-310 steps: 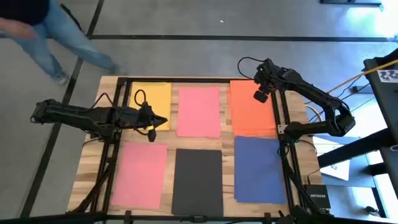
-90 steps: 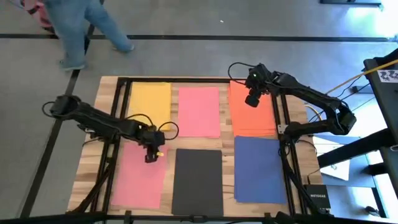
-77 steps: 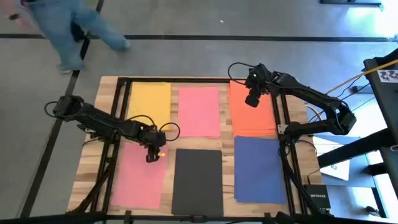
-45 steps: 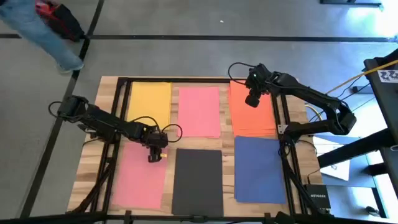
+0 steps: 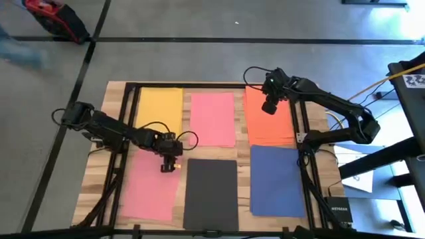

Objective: Organize paper
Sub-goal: Stack left pink paper on the top of the pink paper

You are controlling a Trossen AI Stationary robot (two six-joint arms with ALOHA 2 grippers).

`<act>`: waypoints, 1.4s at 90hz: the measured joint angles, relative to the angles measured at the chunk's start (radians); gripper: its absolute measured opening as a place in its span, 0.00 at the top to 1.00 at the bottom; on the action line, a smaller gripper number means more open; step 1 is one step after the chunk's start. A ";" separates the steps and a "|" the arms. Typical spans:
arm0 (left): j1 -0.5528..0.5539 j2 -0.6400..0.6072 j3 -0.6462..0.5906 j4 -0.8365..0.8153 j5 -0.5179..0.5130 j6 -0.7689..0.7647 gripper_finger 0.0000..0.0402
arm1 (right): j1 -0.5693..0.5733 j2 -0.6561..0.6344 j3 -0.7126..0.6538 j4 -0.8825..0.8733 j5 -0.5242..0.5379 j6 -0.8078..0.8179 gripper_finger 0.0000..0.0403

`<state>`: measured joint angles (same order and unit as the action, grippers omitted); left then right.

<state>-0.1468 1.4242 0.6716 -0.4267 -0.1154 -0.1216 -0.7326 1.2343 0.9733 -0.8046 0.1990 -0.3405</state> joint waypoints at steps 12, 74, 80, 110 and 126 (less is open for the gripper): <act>0.050 0.011 0.000 0.014 0.013 0.025 0.71 | 0.000 0.000 0.000 0.001 0.000 0.000 0.71; 0.091 0.120 0.004 0.022 0.109 0.073 0.92 | 0.000 0.000 0.000 0.030 -0.017 0.000 0.71; 0.091 0.119 0.005 0.023 0.108 0.073 0.98 | 0.000 0.000 0.000 0.035 -0.017 0.000 0.71; 0.097 0.092 0.101 0.004 0.116 0.070 1.00 | 0.000 0.000 0.000 0.045 -0.017 0.000 0.71; 0.144 0.085 0.203 0.008 0.113 0.053 1.00 | 0.000 0.000 0.000 0.046 -0.018 0.000 0.71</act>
<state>-0.0030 1.5097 0.8746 -0.4184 -0.0020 -0.0687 -0.7330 1.2343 0.9733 -0.7589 0.1814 -0.3408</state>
